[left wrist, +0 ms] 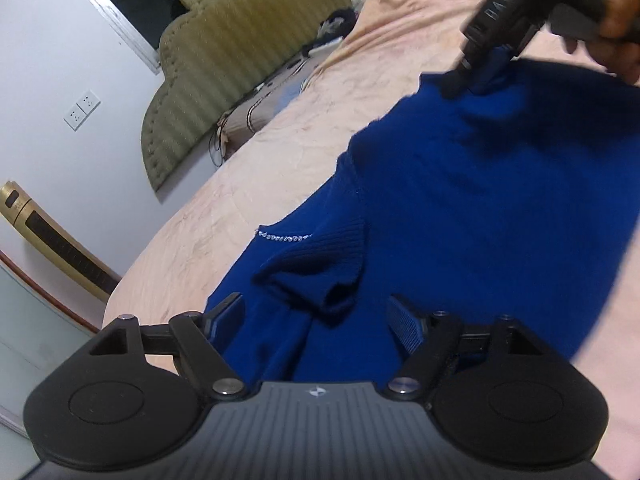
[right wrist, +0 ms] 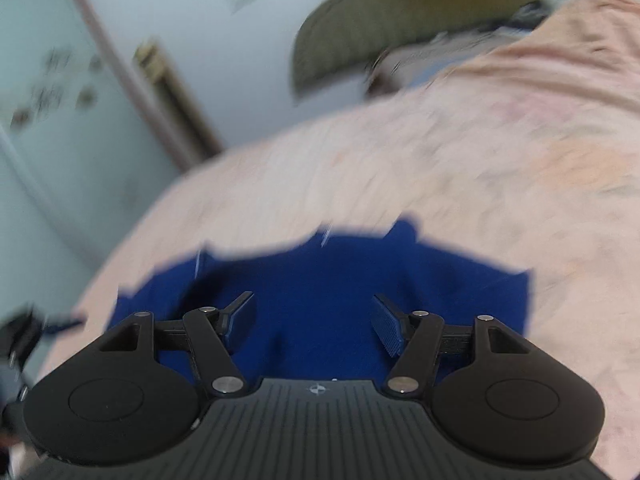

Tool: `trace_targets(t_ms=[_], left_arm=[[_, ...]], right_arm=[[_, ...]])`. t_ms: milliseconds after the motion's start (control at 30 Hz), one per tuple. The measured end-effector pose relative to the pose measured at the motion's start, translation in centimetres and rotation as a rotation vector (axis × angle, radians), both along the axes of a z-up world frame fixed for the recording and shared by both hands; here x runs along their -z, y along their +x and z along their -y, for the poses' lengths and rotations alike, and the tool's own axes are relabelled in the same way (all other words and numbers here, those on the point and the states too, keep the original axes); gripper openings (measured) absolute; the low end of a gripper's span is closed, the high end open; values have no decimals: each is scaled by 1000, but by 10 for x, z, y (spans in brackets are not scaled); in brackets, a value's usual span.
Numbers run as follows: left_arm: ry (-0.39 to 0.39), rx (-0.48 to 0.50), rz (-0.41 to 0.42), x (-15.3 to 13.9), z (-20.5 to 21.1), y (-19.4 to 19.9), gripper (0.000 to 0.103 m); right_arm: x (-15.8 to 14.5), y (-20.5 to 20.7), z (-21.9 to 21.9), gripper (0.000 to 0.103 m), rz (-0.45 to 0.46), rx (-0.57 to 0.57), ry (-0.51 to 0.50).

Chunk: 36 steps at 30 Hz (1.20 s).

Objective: Fold small clothes

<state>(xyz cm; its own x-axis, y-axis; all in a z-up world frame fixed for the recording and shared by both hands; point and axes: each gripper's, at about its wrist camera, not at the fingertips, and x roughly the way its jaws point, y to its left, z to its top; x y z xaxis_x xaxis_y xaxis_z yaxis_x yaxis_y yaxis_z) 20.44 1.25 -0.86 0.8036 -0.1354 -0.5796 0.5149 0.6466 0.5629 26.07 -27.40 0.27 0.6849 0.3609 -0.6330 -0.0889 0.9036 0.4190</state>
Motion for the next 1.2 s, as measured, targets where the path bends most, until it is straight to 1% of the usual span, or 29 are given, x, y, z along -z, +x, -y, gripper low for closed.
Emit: trace_targets(t_ms=[33, 100, 200, 233, 300, 333, 400, 433, 500, 567, 600, 633, 667, 700, 733, 800, 867, 933, 1000, 1033, 1067, 1167, 1200], left_arm=[[-6, -25, -2, 3, 2, 10, 80], [-17, -112, 11, 8, 2, 35, 81], [-27, -308, 88, 4, -13, 76, 81], [-45, -376, 107, -1, -22, 87, 81], [-97, -511, 136, -13, -41, 101, 80], [-144, -573, 141, -22, -53, 106, 80], [-259, -628, 122, -36, -73, 104, 80], [-313, -640, 103, -41, -81, 99, 80], [-381, -630, 66, -46, -93, 83, 80], [-411, -590, 26, -45, -100, 59, 80], [-421, -563, 8, -45, -104, 47, 80], [-430, -539, -4, -44, -108, 36, 80], [-442, -516, -19, -41, -112, 23, 80], [-462, -491, -43, -39, -117, 10, 80], [-487, -464, -74, -37, -122, -1, 80], [-557, -403, -163, -30, -132, -22, 80], [-593, -354, -238, -24, -141, -35, 80], [-579, -329, -252, -18, -144, -50, 80], [-552, -311, -238, -11, -144, -61, 80], [-551, -310, -238, -7, -145, -61, 80], [-562, -312, -244, -5, -146, -62, 80], [-634, -299, -262, -1, -151, -60, 78], [-644, -286, -260, 0, -151, -60, 72]], right_arm=[[6, 5, -4, 68, -16, -7, -20], [11, 12, -3, 67, -3, 28, -63], [7, 15, 14, 67, 25, 164, -102], [4, 14, 18, 67, 28, 215, -124], [-4, 8, 18, 71, 54, 253, -164], [-7, 4, 15, 72, 73, 238, -176], [-13, -5, 3, 74, 110, 178, -185], [-15, -7, -3, 77, 119, 140, -184], [-15, -8, -16, 81, 119, 38, -189], [-9, -10, -27, 82, 96, -22, -233], [-5, -10, -31, 82, 83, -22, -273], [-1, -11, -33, 82, 69, 2, -322], [-1, -15, -32, 82, 63, 28, -349], [-3, -20, -31, 82, 70, 38, -343], [-6, -27, -28, 82, 81, 34, -312], [-11, -43, -23, 82, 89, 25, -254], [-14, -62, -22, 83, 98, 22, -235], [-18, -85, -23, 85, 100, 27, -249], [-18, -105, -19, 86, 93, 53, -256], [-19, -115, -17, 87, 84, 69, -252], [-17, -124, -13, 87, 71, 88, -248], [-9, -143, -4, 87, 19, 140, -225], [-4, -146, -2, 85, -1, 134, -200]])
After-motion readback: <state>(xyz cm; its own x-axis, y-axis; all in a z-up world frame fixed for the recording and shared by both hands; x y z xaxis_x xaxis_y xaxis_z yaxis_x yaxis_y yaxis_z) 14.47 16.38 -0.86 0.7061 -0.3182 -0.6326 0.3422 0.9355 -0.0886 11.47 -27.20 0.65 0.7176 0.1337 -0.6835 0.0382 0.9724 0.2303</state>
